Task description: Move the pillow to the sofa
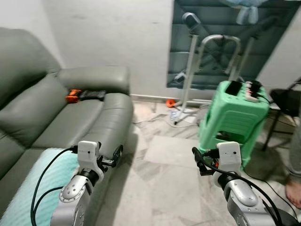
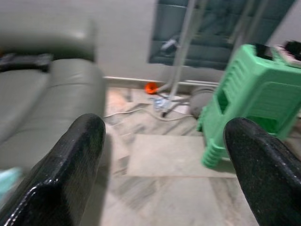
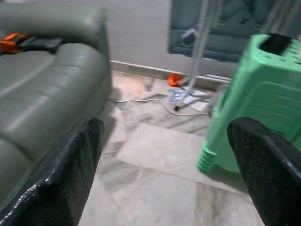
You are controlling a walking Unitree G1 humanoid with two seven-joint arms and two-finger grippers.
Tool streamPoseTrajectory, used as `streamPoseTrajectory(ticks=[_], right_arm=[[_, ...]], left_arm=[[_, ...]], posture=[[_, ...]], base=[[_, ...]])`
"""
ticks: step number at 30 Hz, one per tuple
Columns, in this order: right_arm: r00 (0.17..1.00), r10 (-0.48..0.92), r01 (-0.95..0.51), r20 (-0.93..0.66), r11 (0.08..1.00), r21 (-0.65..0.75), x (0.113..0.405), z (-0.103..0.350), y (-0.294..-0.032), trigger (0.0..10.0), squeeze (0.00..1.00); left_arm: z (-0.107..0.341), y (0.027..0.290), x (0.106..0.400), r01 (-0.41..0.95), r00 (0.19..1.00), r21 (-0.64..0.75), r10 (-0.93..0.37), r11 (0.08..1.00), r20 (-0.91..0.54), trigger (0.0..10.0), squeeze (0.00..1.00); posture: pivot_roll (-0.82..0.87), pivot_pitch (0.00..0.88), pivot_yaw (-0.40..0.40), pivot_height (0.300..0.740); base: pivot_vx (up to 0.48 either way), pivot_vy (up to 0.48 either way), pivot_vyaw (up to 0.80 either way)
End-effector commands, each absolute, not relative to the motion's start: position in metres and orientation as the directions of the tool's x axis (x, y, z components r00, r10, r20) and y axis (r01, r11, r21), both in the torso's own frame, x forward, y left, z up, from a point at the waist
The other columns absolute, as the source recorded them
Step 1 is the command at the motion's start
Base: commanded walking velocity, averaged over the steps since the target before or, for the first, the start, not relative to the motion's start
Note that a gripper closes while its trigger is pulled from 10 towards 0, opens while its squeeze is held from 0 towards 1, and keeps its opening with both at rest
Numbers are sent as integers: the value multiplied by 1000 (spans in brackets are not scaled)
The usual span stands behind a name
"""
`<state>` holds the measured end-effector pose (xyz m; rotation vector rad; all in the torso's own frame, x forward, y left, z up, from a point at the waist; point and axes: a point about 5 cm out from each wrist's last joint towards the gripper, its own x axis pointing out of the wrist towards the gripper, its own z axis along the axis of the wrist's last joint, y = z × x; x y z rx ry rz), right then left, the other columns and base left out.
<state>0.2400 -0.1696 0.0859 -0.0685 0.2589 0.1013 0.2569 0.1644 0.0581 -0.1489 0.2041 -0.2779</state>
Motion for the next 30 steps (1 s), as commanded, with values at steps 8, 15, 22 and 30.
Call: streamPoseTrajectory(ticks=[8, 15, 22, 30], right_arm=[[966, 75, -93, -246, 994, -61, 242, 89, -174, 10000, 0], [967, 79, -95, -243, 994, -57, 242, 89, -173, 10000, 0], [967, 90, -106, -238, 993, -57, 242, 90, -172, 10000, 0], [967, 94, -110, -236, 992, -57, 243, 90, -171, 10000, 0]], left_arm=[[60, 159, 259, 281, 936, -171, -309, 944, -169, 10000, 0], [61, 158, 261, 282, 936, -169, -309, 945, -169, 10000, 0], [61, 158, 261, 284, 935, -167, -312, 944, -171, 10000, 0], [60, 157, 262, 286, 934, -168, -314, 943, -171, 10000, 0]], posture=[[-98, 0, 42, 740], [-100, 0, 46, 740], [-100, 0, 48, 740], [-101, 0, 46, 740]], base=[[315, 0, 0], [316, 0, 0], [325, 0, 0], [328, 0, 0]])
